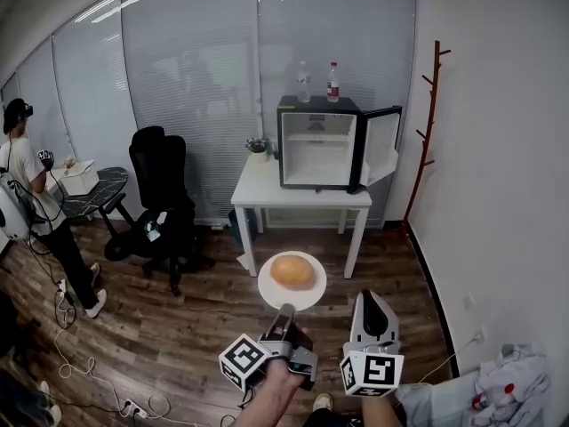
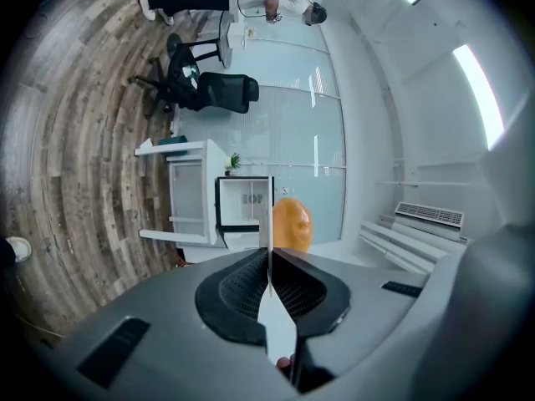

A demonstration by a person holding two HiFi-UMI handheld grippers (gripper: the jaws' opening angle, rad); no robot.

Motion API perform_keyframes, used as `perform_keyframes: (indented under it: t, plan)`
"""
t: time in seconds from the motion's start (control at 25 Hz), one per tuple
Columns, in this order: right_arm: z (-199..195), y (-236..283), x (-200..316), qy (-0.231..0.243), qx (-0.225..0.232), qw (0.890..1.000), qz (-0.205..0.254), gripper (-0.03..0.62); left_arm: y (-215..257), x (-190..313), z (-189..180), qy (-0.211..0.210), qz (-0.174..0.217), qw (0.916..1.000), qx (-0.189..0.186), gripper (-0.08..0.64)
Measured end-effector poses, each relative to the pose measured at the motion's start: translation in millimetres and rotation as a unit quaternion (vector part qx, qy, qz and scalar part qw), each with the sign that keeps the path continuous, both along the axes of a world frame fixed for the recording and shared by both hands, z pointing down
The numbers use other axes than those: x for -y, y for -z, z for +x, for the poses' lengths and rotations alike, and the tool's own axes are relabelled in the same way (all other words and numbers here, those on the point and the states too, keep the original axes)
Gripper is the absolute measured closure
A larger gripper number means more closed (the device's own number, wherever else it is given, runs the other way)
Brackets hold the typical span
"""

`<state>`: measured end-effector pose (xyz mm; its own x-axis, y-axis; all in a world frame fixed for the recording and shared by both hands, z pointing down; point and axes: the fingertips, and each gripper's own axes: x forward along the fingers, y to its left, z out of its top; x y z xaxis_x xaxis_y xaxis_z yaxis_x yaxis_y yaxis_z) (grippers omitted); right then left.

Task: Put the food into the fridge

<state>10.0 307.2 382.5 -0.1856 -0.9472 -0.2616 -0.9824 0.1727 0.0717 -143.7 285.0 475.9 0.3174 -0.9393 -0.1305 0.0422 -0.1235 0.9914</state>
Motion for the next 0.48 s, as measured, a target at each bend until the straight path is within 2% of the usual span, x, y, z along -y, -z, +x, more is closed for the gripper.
perform_keyframes:
  t: [0.48]
  plan:
    - [72,12,127,0.001,0.021,1.0,-0.004,0.558,26,125,60,0.003,0.008,0.9999,0.008,0.526]
